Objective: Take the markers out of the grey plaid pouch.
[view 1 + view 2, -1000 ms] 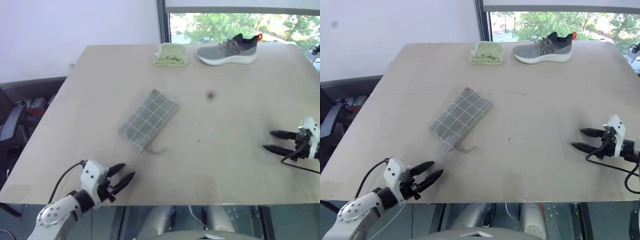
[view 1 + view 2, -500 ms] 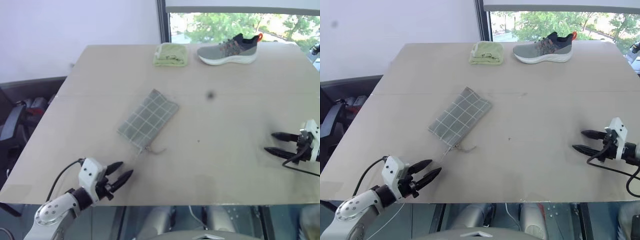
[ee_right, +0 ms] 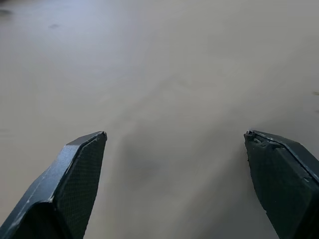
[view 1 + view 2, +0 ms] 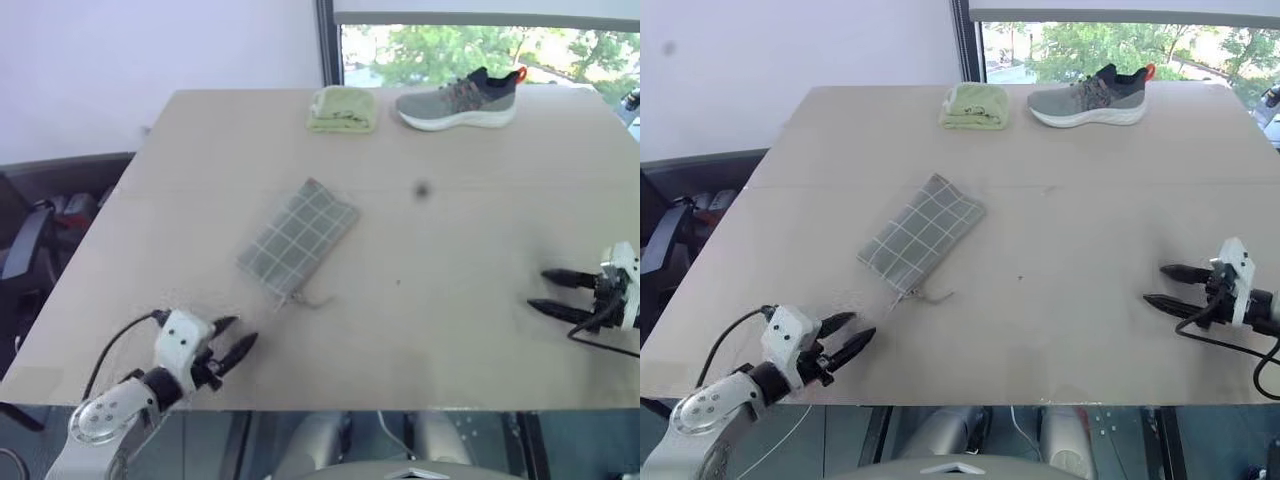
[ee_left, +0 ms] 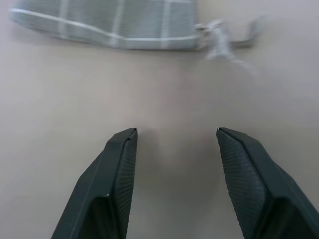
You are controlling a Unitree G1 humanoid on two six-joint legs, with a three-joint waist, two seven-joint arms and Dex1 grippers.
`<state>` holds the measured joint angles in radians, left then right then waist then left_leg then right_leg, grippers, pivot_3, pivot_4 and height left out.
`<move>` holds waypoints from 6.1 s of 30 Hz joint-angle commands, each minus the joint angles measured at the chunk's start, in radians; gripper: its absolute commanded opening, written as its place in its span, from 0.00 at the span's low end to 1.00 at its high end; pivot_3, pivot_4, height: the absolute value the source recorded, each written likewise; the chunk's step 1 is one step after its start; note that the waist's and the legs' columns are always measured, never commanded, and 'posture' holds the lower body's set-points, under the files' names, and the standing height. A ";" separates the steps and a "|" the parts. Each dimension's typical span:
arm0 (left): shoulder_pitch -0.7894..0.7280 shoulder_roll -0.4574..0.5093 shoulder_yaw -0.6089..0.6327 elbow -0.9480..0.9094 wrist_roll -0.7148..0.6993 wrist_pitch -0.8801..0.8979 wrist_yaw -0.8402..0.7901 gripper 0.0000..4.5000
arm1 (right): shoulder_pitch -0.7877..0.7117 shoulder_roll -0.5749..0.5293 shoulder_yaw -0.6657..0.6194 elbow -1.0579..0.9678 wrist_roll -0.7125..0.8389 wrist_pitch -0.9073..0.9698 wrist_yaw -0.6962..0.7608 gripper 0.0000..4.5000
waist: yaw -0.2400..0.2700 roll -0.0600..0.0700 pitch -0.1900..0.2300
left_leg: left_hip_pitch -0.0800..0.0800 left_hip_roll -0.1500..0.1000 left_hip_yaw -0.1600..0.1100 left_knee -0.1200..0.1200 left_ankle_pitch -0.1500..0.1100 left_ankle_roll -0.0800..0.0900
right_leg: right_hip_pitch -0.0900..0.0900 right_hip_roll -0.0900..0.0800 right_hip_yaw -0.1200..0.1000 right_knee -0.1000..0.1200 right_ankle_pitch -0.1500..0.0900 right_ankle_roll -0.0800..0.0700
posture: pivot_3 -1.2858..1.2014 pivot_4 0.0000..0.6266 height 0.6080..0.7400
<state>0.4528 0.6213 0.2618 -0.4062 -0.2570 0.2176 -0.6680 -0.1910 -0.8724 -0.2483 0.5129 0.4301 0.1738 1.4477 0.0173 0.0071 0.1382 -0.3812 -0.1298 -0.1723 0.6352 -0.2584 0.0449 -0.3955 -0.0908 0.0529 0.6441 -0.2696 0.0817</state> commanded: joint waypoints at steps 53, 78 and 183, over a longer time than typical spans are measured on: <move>-0.696 0.147 -0.541 0.705 1.109 -0.789 0.626 0.00 | 0.166 -0.033 -0.141 -0.471 0.216 0.249 -0.083 1.00 | 0.037 0.021 -0.018 | 0.021 0.000 0.000 0.003 -0.002 0.004 | 0.016 -0.002 -0.004 0.015 -0.002 0.003 | 0.52 0.24 1.00; -0.641 0.042 -0.479 0.330 0.961 -0.784 0.524 0.00 | 0.015 0.241 0.215 -0.714 0.125 0.286 -0.333 1.00 | 0.010 -0.006 -0.002 | -0.016 -0.001 0.001 0.014 0.002 -0.002 | -0.014 -0.003 -0.006 0.017 0.001 0.000 | 0.52 0.24 1.00; -0.511 -0.237 -0.478 0.078 0.712 -0.373 0.301 0.37 | -0.281 0.576 0.403 -0.706 0.066 0.386 -0.595 0.00 | -0.031 -0.007 -0.002 | -0.016 -0.001 0.000 0.017 0.003 -0.004 | -0.016 0.000 -0.006 0.020 0.001 0.000 | 0.52 0.24 1.00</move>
<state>-0.0689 0.3739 -0.2347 -0.2692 0.4674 -0.1505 -0.3675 -0.4537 -0.3057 0.1588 -0.1609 0.4832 0.5732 0.8535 -0.0136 0.0004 0.1363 -0.3968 -0.1304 -0.1721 0.6517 -0.2553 0.0411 -0.4111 -0.0906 0.0471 0.6638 -0.2687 0.0812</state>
